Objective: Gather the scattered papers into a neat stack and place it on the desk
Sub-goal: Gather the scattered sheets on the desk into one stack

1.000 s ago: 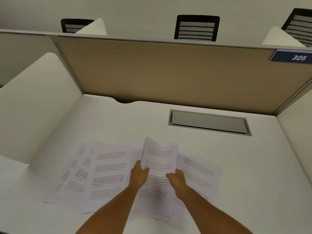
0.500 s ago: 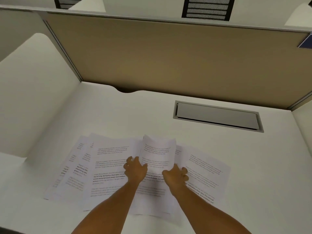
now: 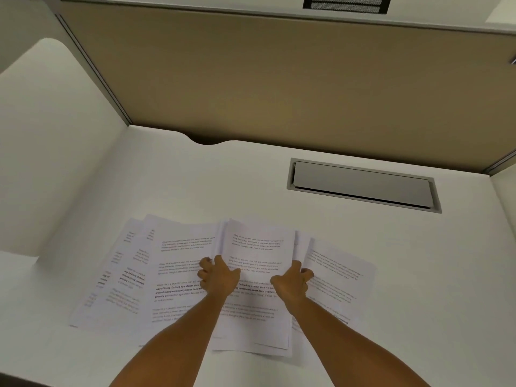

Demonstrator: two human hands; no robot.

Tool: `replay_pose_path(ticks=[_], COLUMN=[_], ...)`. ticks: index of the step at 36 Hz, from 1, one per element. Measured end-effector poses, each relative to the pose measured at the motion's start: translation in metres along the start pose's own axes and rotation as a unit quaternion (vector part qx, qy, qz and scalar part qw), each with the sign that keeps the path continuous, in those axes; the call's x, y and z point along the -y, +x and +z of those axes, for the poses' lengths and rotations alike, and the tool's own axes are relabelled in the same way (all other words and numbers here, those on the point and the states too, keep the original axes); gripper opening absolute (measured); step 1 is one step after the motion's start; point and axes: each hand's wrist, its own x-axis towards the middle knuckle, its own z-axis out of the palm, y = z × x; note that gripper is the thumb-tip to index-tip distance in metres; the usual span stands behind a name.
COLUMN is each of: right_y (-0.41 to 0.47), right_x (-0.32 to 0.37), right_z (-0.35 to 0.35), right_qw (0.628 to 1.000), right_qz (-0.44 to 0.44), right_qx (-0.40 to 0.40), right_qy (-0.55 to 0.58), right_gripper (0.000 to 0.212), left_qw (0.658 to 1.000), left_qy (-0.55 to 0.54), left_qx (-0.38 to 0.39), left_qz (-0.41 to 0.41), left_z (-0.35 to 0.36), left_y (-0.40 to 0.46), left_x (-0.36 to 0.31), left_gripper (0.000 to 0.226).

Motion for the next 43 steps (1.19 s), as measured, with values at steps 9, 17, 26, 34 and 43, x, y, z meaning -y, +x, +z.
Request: replay_pose_path(ticks=[9,17,26,34,43], right_y=[0.004,0.001,0.010,-0.038,-0.053], right_x=[0.001,-0.004,-0.027,-0.034,-0.044], right_z=[0.000,-0.007,-0.008,-0.050,-0.074], right_qw=[0.996,0.990,0.972,0.945,0.916], right_qz=[0.006,0.030,0.004,-0.035,-0.053], right_qx=[-0.006,0.036,0.077,0.089,0.104], right_qy=[0.092,0.136,0.220,0.311,0.385], right_gripper=[0.098,0.061,0.080,0.031,0.043], left_qw=[0.991,0.971,0.932,0.896,0.877], left_qy=[-0.110,-0.221,-0.300,-0.383,-0.406], left_qx=[-0.016,0.024,0.099,0.126,0.110], left_qz=[0.070,0.083,0.176,0.186,0.234], left_z=[-0.003,-0.018,-0.030,-0.047,-0.067], left_y=[-0.007,-0.021,-0.046,-0.071,-0.093], left_x=[0.002,0.003,0.014,0.019,0.006], left_gripper=[0.047,0.055,0.036,0.033,0.029])
